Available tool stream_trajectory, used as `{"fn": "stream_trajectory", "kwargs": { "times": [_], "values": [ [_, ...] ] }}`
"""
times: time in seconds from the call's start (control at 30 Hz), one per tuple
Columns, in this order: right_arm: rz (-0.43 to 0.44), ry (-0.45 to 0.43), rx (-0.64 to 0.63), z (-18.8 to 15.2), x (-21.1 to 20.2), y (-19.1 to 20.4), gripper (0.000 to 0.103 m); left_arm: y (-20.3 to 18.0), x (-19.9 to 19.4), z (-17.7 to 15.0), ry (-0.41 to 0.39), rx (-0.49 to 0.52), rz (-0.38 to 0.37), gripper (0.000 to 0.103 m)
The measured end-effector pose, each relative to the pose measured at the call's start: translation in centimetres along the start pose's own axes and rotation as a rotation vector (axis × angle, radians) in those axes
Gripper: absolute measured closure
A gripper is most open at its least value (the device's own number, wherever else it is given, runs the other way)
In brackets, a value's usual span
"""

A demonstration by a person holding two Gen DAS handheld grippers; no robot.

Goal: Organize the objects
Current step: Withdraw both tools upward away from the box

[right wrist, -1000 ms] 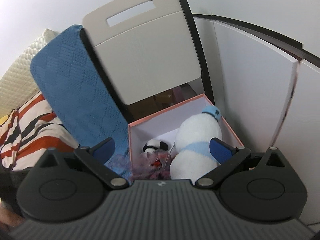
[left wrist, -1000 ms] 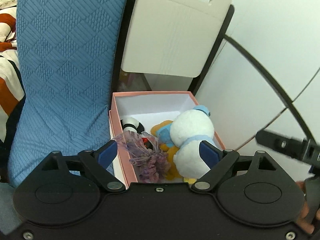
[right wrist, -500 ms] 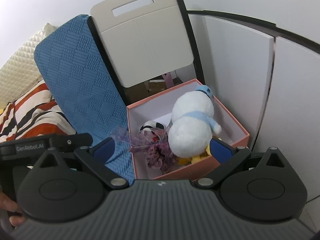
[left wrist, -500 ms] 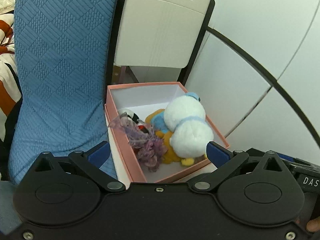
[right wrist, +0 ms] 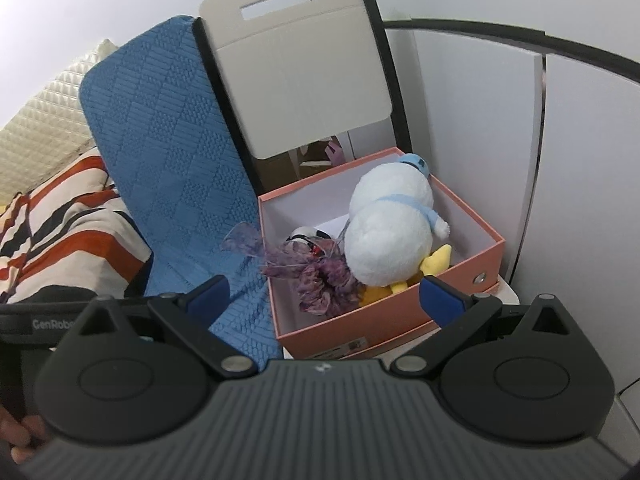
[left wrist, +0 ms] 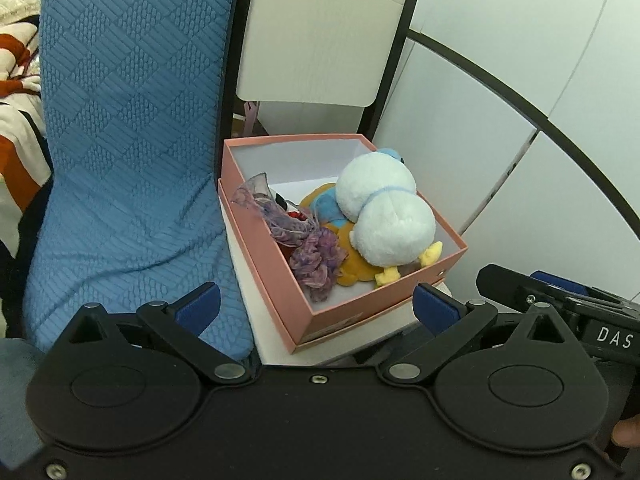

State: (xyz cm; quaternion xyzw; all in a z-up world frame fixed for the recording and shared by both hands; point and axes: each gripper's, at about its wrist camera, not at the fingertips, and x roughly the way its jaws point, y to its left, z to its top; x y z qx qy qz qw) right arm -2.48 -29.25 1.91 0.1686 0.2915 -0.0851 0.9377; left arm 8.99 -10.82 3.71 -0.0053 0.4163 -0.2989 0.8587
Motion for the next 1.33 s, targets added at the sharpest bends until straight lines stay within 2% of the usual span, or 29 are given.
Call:
{"fn": "stream_trajectory", "kwargs": {
  "times": [0.5, 0.83, 1.33],
  "values": [
    [0.039, -0.025, -0.015, -0.4, -2.2, 0.3, 0.0, 0.0, -2.6, -0.6, -0.045, -0.045, 0.018, 0.0],
    [0.031, -0.008, -0.007, -0.7, -1.6, 0.6, 0.0, 0.7, -2.4, -0.6, -0.029, -0.049, 0.038, 0.0],
    [0.028, 0.007, -0.007, -0.5, -0.7, 0.0, 0.0, 0.3, -1.7, -0.2, -0.029, -0.049, 0.024, 0.0]
  ]
}}
